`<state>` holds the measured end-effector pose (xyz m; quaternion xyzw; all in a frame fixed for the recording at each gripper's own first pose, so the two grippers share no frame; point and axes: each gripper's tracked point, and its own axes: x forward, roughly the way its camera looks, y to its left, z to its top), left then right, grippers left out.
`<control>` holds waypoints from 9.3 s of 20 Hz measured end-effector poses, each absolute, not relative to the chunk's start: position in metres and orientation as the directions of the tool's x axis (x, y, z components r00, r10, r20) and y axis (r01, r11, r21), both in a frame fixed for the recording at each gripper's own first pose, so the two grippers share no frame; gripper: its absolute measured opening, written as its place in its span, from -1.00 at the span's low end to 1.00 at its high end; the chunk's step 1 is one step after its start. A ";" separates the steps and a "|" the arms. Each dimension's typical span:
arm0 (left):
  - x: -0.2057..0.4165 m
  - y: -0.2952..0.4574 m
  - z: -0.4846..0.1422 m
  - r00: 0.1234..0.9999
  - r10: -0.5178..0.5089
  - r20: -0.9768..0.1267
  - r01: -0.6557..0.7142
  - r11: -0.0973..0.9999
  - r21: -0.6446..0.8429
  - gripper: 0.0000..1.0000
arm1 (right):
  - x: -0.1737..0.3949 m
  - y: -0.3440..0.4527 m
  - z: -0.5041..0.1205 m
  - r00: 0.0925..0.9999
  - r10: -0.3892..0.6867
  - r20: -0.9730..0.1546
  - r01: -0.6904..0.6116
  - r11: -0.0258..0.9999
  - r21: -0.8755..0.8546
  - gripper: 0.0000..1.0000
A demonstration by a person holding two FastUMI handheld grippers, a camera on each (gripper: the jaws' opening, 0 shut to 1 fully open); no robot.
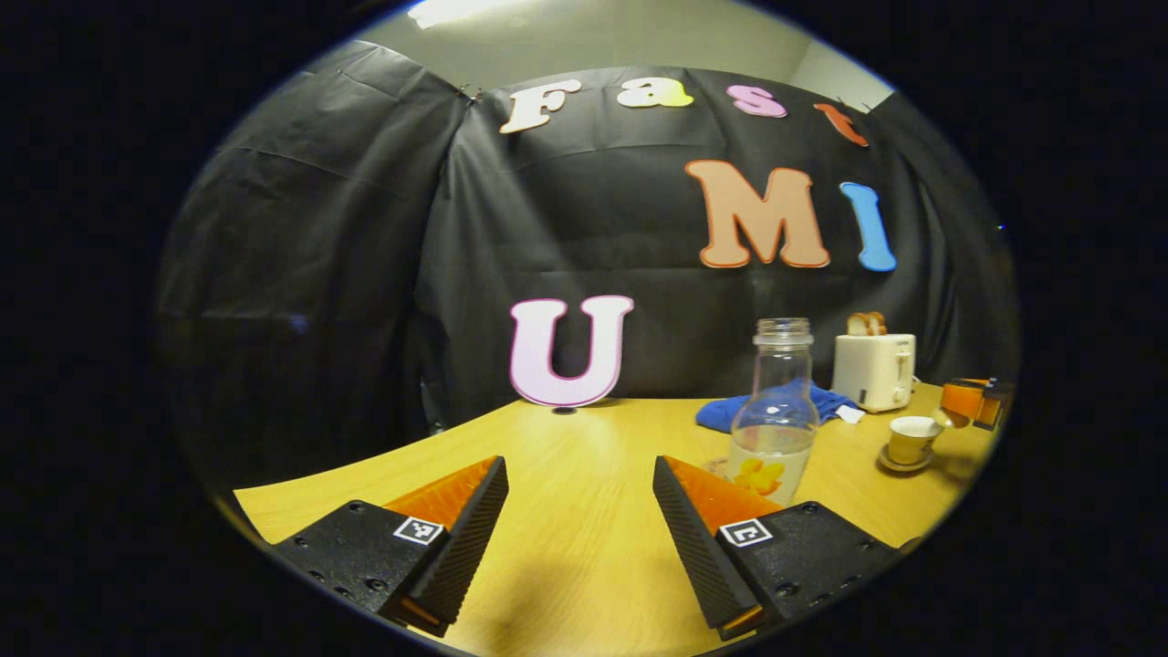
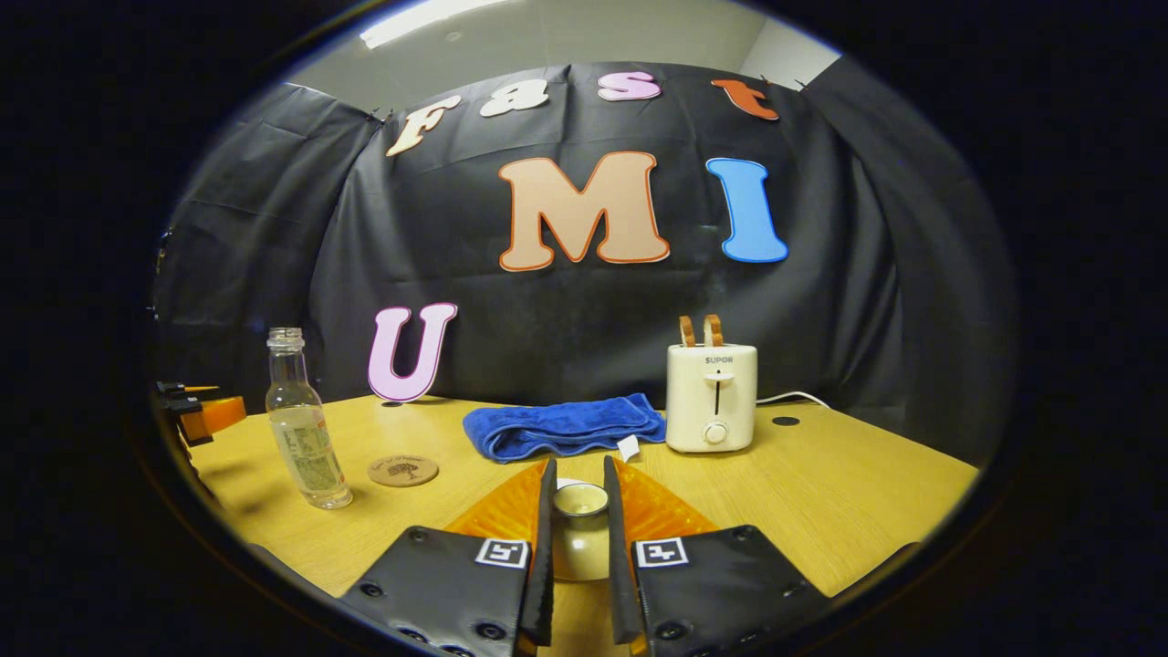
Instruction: Open the teacup lid with one hand, grasp the water bottle and pour water into the teacup with the other hand; after pouring, place the water bottle on the coaster and then close the teacup lid.
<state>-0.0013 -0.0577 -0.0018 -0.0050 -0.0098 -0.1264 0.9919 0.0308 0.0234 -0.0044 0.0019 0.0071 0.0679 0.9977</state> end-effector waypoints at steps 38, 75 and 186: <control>0.039 -0.205 -0.031 0.826 -0.512 -0.235 0.554 0.814 0.173 0.41 | 0.009 -0.096 0.000 0.995 -0.102 0.001 0.102 0.995 -0.005 -0.43; 0.061 -0.288 0.006 0.876 -0.408 -0.258 0.119 -0.335 0.935 0.36 | 0.010 -0.120 0.001 0.989 -0.151 0.004 0.151 0.989 -0.007 -0.40; 0.047 -0.136 -0.002 0.941 -0.337 0.009 0.337 0.941 -0.009 0.92 | 0.062 -0.031 -0.003 0.989 0.147 -0.009 -0.147 0.989 0.003 -0.40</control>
